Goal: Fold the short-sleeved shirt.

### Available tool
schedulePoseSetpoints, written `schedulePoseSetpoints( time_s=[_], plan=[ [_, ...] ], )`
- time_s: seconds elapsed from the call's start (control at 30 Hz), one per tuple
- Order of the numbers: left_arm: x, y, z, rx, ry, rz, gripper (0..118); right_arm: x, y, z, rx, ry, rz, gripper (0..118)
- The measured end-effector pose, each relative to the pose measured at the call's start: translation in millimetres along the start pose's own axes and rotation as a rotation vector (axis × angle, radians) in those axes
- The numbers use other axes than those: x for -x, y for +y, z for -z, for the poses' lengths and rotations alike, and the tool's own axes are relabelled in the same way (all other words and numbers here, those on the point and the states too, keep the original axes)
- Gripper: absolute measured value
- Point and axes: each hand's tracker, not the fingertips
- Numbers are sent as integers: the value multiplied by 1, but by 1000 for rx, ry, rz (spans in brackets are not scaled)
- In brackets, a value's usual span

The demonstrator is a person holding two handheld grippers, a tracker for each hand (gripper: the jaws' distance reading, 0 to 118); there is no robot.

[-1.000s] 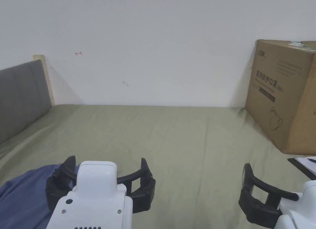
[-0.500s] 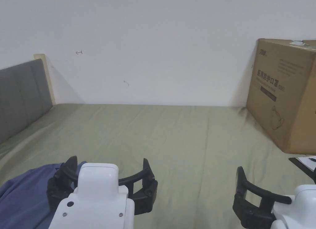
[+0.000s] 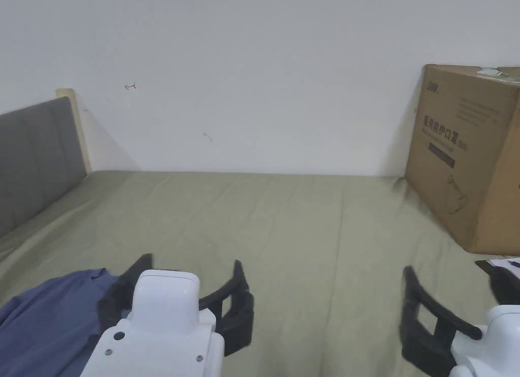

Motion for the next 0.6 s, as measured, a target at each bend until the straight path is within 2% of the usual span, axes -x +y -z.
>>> schedulePoseSetpoints(
  time_s=[0.03, 0.07, 0.1, 0.2, 0.4, 0.5, 0.6],
  plan=[
    [-2, 1, -2, -9, 6, 18, 60, 0, 1, 0, 7, -5, 2, 60],
    [-5, 2, 0, -6, 46, 52, 6, -1, 2, 2, 20, -13, 11, 14],
    [-9, 3, 1, 8, 75, 61, 0, -3, 3, 3, 34, -29, 19, 0],
    [-2, 9, 3, 48, -36, -60, 0, -11, 4, 3, 45, -25, 63, 0],
    [2, 9, 2, 52, 15, -24, 0, -8, 8, 7, 77, -23, 55, 0],
    [23, 11, -6, 69, 48, -29, 0, 5, 14, 10, 61, 32, 65, 0],
    [60, 15, -20, 77, 170, 22, 0, 37, 19, 22, 58, 122, 58, 0]
  ],
)
